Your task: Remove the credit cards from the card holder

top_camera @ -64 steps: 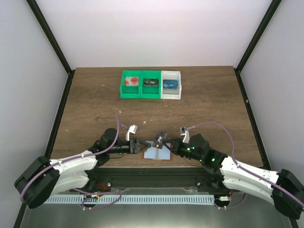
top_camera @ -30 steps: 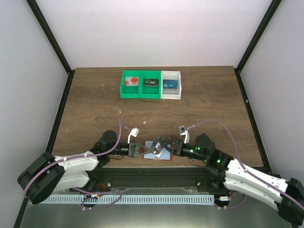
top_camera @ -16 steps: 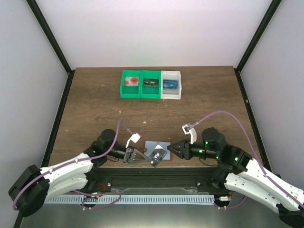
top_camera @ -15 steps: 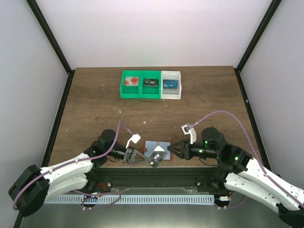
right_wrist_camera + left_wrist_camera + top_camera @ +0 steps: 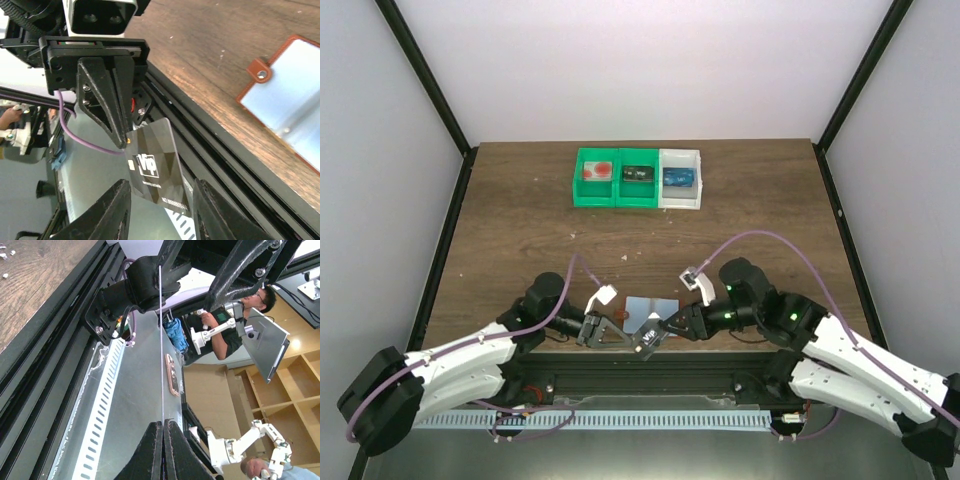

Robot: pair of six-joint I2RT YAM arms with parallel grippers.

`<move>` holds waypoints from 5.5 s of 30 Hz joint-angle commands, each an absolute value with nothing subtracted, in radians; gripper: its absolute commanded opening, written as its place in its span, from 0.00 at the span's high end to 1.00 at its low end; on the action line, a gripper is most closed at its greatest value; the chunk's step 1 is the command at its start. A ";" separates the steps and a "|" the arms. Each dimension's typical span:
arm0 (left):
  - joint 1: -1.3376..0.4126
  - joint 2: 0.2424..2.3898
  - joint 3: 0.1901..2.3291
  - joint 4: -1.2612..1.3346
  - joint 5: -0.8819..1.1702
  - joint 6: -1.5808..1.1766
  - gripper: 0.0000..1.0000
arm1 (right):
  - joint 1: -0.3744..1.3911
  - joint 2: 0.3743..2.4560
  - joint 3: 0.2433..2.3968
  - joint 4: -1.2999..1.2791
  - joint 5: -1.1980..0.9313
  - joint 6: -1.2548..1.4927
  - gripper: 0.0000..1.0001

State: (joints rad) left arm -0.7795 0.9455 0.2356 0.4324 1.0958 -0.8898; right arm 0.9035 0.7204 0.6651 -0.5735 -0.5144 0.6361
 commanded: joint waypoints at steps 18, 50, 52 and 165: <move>-0.785 0.922 0.234 0.480 1.120 -0.896 1.00 | 0.814 0.828 0.630 -0.431 -0.748 0.545 0.92; -0.706 0.696 0.686 -0.427 0.102 -0.417 0.00 | 0.620 1.206 0.795 0.103 -0.249 0.688 1.00; -0.705 0.667 0.677 -0.435 0.073 -0.398 0.00 | 0.589 1.310 0.859 0.128 -0.244 0.683 0.99; -0.755 0.437 0.533 -0.356 0.055 -0.319 0.00 | 0.429 2.508 1.971 0.095 -0.007 0.877 0.93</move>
State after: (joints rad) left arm -0.7525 0.4419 0.5407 -0.3756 0.0643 -0.3355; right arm 0.4221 2.4752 1.9480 0.1501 -0.0616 0.8845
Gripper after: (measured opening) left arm 0.997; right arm 0.066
